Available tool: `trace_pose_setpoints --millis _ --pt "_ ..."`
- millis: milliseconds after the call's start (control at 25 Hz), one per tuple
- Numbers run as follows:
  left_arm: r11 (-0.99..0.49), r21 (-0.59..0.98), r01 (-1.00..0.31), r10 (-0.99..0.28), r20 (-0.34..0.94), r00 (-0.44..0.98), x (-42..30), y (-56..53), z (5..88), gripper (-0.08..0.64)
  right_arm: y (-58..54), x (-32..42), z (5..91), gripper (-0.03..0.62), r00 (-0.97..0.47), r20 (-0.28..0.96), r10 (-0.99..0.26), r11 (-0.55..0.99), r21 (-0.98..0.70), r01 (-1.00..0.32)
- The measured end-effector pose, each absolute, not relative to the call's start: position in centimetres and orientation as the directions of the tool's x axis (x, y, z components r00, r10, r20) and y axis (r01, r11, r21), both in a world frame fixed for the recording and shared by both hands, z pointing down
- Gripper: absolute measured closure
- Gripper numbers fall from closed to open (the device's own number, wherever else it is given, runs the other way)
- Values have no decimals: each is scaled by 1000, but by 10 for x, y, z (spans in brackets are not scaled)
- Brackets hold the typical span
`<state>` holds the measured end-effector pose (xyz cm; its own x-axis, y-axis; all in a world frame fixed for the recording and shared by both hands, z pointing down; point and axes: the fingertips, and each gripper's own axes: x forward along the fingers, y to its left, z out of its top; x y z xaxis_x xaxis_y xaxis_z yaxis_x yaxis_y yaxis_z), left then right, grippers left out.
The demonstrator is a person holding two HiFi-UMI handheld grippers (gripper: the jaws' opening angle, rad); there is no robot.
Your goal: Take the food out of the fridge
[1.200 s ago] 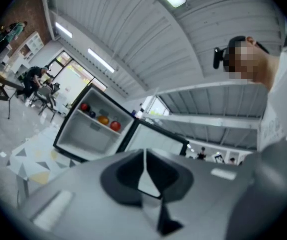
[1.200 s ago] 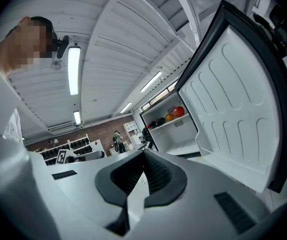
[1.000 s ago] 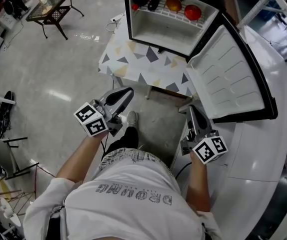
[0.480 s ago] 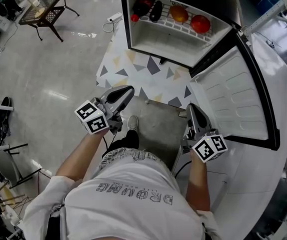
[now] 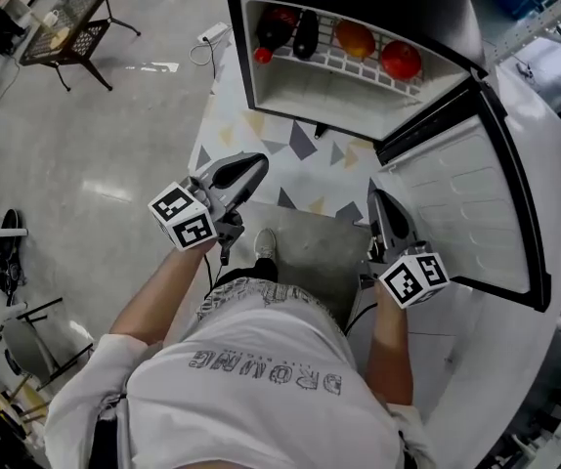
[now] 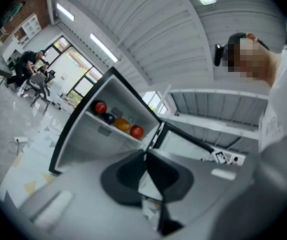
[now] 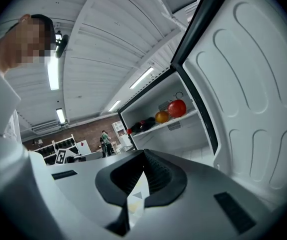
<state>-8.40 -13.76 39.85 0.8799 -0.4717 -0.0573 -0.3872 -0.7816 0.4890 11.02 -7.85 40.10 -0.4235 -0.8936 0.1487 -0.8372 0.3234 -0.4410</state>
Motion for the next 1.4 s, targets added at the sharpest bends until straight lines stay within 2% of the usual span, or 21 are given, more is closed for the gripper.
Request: trace_pose_setpoints --millis 640,960,1400 --pt "-857 401 -325 -389 -87 917 -64 -190 375 533 -116 102 399 603 -366 142 -920 274 -436 -857" --pt "-909 278 -311 -350 -103 931 -12 -216 340 492 -126 123 391 603 -351 128 -927 268 -427 -864" --pt "-928 121 -353 -358 -18 934 72 -253 328 422 -142 148 384 603 -399 93 -912 322 -436 -840"
